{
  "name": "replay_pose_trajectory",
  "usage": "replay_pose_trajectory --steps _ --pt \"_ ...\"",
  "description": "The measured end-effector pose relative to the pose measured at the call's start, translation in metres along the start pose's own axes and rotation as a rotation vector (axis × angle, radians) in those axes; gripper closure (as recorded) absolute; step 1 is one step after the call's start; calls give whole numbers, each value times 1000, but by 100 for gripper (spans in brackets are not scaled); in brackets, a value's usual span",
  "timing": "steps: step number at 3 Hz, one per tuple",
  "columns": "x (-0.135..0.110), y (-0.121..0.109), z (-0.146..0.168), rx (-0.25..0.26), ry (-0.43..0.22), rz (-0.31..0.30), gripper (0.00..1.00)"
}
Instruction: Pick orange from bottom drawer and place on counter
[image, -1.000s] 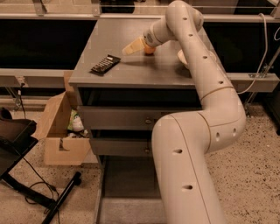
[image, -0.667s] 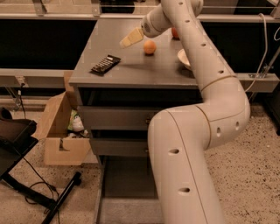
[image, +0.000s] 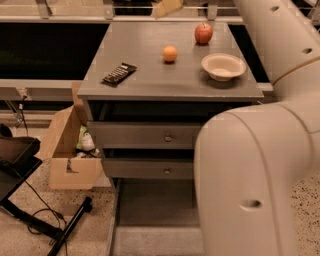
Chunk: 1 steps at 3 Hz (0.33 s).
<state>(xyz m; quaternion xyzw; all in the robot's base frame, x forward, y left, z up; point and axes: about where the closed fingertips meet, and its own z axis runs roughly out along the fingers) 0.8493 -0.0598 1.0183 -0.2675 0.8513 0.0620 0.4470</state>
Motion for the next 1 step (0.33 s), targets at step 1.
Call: replay_pose_trajectory --steps 1 --pt "-12 -55 -96 140 -165 135 0"
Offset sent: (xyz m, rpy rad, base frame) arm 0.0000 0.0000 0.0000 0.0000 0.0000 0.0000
